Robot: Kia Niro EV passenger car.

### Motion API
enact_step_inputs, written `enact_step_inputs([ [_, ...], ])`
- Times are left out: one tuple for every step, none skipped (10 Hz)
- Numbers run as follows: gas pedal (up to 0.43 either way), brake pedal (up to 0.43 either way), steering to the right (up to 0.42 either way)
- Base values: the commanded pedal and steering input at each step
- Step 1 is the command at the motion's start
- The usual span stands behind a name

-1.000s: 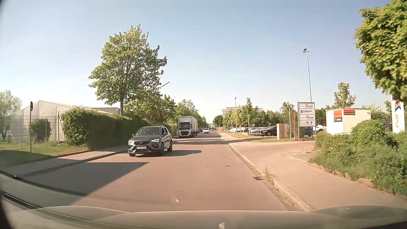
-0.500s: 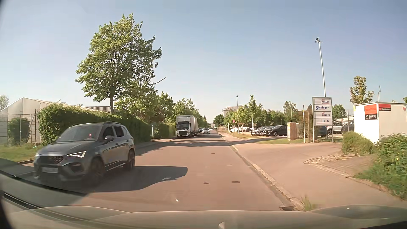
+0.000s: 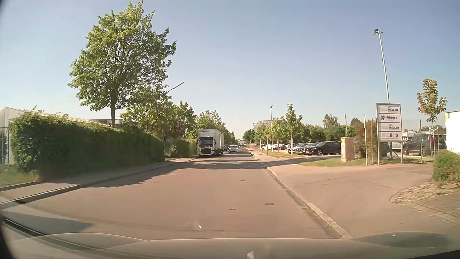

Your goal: Follow the waypoints while adhering to traffic rules and regulations

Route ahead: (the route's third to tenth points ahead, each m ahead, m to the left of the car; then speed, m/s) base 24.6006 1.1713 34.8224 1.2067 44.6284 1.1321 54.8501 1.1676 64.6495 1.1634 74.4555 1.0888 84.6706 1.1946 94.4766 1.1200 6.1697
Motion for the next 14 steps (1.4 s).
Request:
enact_step_inputs([
  [0.079,0.0,-0.004],
  [0.079,0.0,-0.003],
  [0.079,0.0,-0.002],
  [0.087,0.0,-0.001],
  [0.087,0.0,-0.001],
  [0.039,0.0,0.0],
  [0.0,0.0,0.0],
  [0.0,0.0,0.002],
  [0.0,0.0,0.004],
  [0.0,0.0,0.004],
  [0.0,0.0,0.007],
  [0.0,0.0,0.008],
  [0.0,0.0,0.007],
  [0.0,0.0,0.006],
])
